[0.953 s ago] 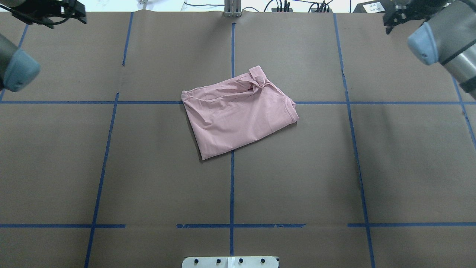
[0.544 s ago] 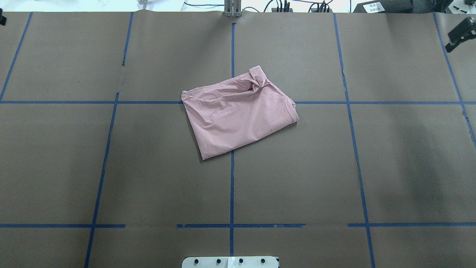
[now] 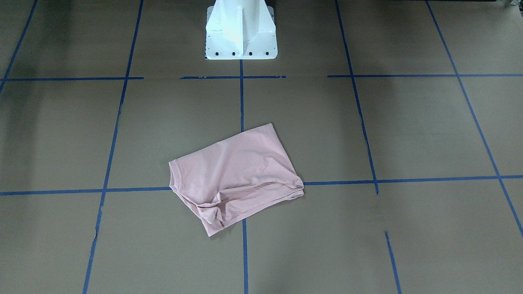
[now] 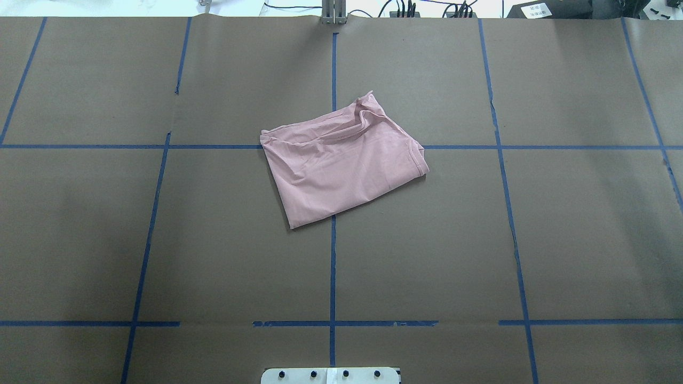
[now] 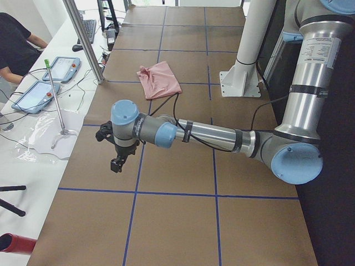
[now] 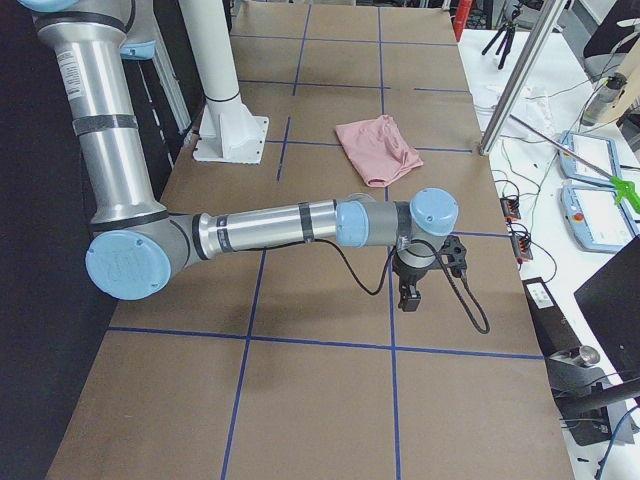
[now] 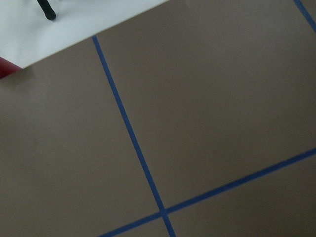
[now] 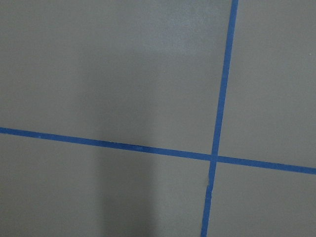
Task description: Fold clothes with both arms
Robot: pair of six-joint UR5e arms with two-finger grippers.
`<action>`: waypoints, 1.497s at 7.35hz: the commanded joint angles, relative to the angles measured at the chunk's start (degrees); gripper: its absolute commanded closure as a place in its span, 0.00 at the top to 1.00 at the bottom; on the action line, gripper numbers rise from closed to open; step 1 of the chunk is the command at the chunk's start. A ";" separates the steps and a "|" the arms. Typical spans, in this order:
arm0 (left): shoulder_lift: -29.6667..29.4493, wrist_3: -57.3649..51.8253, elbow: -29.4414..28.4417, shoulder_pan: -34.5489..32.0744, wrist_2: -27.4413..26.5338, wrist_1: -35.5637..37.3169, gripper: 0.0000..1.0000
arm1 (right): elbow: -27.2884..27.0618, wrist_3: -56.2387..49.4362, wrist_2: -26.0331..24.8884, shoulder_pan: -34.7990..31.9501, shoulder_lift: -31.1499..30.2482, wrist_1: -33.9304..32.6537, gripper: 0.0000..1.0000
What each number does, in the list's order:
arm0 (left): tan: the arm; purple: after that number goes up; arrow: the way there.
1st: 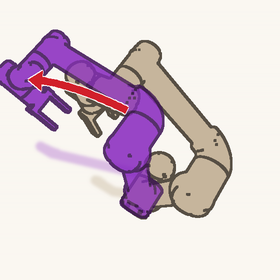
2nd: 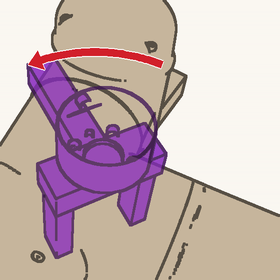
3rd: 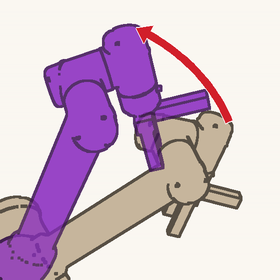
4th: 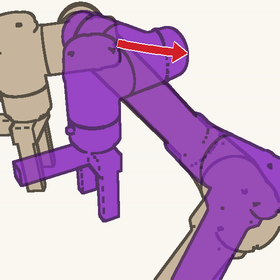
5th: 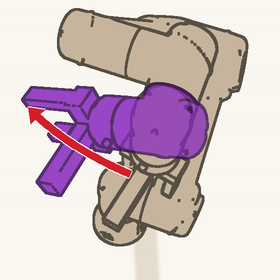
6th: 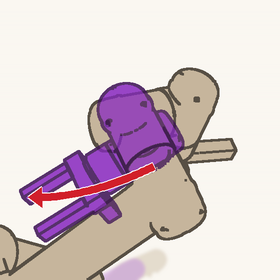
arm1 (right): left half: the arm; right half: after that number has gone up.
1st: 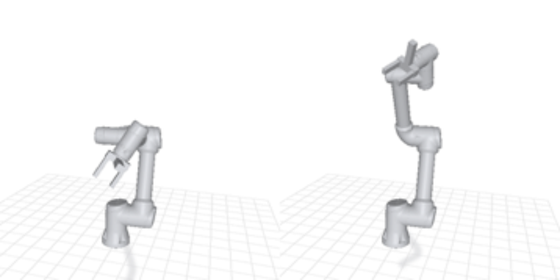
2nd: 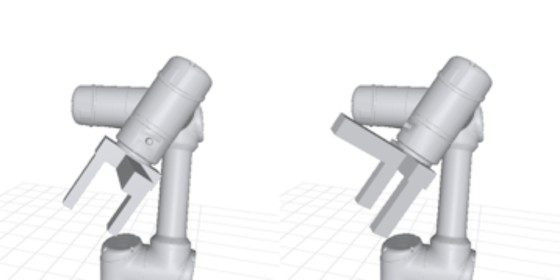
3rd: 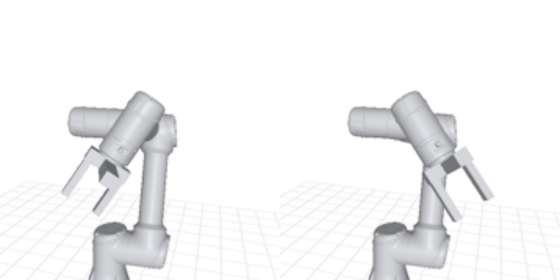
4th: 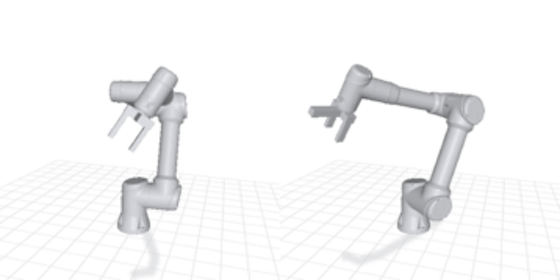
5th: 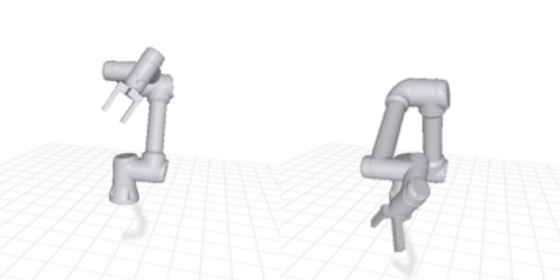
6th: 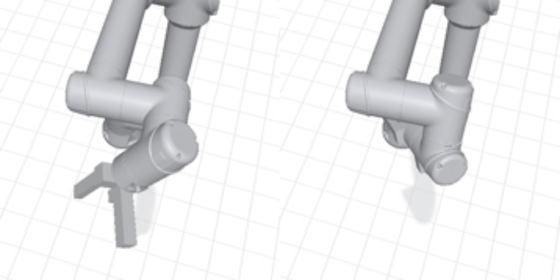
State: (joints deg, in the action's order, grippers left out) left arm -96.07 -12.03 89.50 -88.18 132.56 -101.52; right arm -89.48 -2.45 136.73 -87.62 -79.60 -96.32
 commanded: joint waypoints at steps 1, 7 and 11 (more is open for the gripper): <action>3.52 -0.37 -1.00 -0.06 -0.63 -2.64 1.00 | -0.61 0.07 0.03 -0.09 -3.70 2.19 1.00; 4.05 -0.45 0.77 0.20 -0.28 6.77 1.00 | -0.96 2.70 -0.15 -1.14 -12.25 10.80 1.00; 3.96 -0.45 0.59 0.20 -0.19 6.68 1.00 | -9.31 1.92 0.46 -4.75 -12.59 1.05 1.00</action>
State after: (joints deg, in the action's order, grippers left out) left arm -92.05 -12.48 90.16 -87.98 132.33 -94.73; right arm -97.22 -0.06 136.76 -91.96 -91.58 -92.87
